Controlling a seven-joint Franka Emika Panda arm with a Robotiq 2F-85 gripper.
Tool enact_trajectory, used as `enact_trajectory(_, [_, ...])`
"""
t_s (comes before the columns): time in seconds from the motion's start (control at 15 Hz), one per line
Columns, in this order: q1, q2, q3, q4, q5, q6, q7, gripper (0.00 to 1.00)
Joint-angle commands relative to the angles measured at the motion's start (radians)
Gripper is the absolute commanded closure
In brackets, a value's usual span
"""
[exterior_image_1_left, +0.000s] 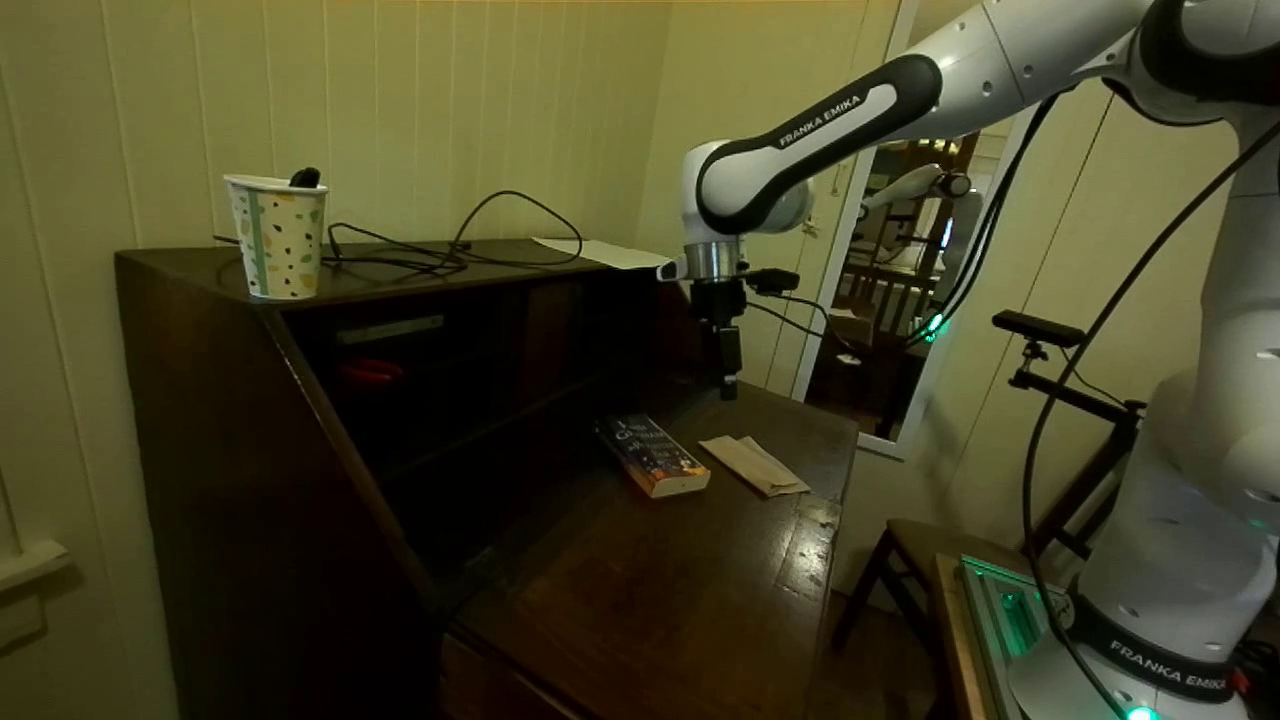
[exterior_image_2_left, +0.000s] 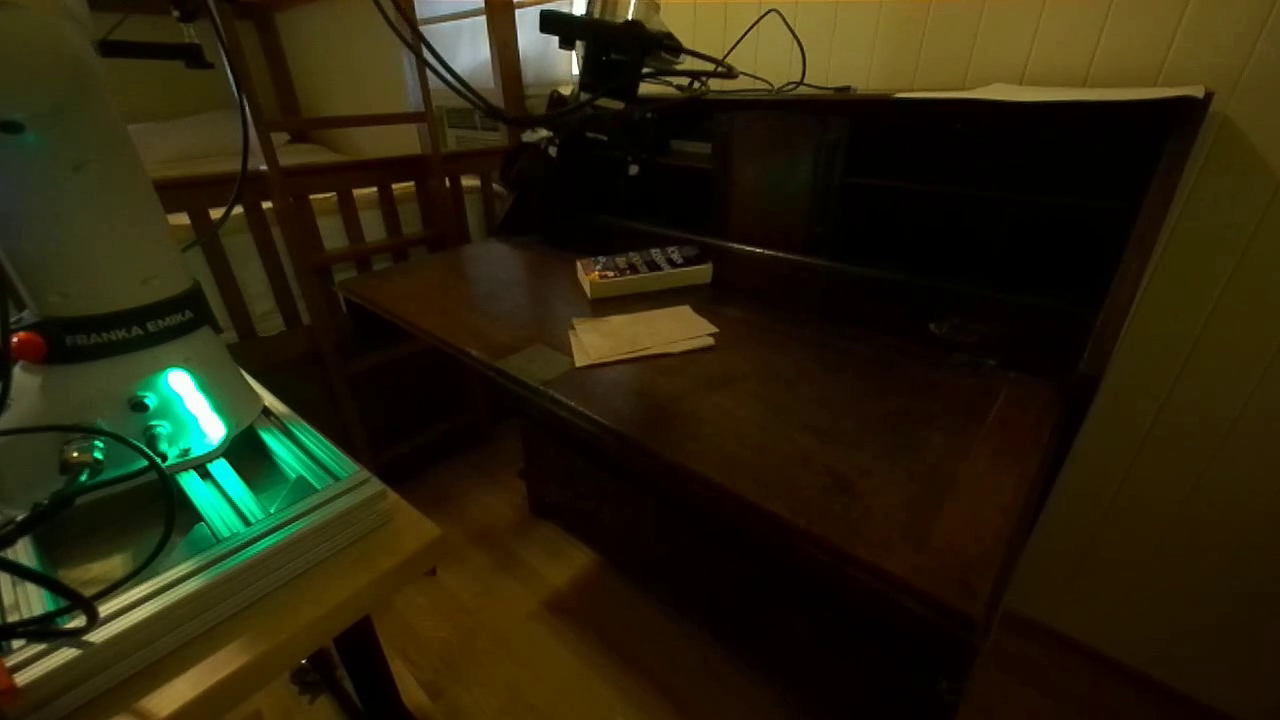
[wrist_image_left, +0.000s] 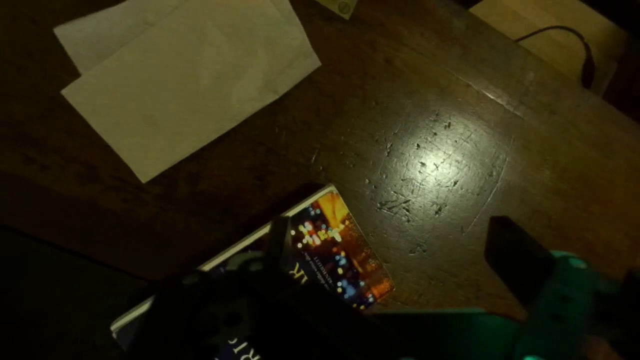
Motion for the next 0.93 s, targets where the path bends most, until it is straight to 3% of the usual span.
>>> enact_trajectory(0.0, [-0.021, -0.002, -0.005, 0.017, 0.098, -0.058, -0.168, 0.00])
enact_trajectory(0.07, [-0.003, -0.005, -0.011, -0.002, 0.036, -0.011, -0.101, 0.00])
enact_trajectory(0.2, [-0.008, -0.004, -0.012, 0.002, 0.069, -0.031, -0.135, 0.00])
enact_trajectory(0.27, [0.007, -0.027, -0.004, -0.032, 0.024, 0.055, -0.150, 0.00])
enact_trajectory(0.67, [0.027, 0.053, -0.005, -0.020, -0.158, 0.306, -0.170, 0.00])
enact_trajectory(0.87, [-0.006, 0.116, 0.021, 0.003, -0.051, 0.344, -0.320, 0.00])
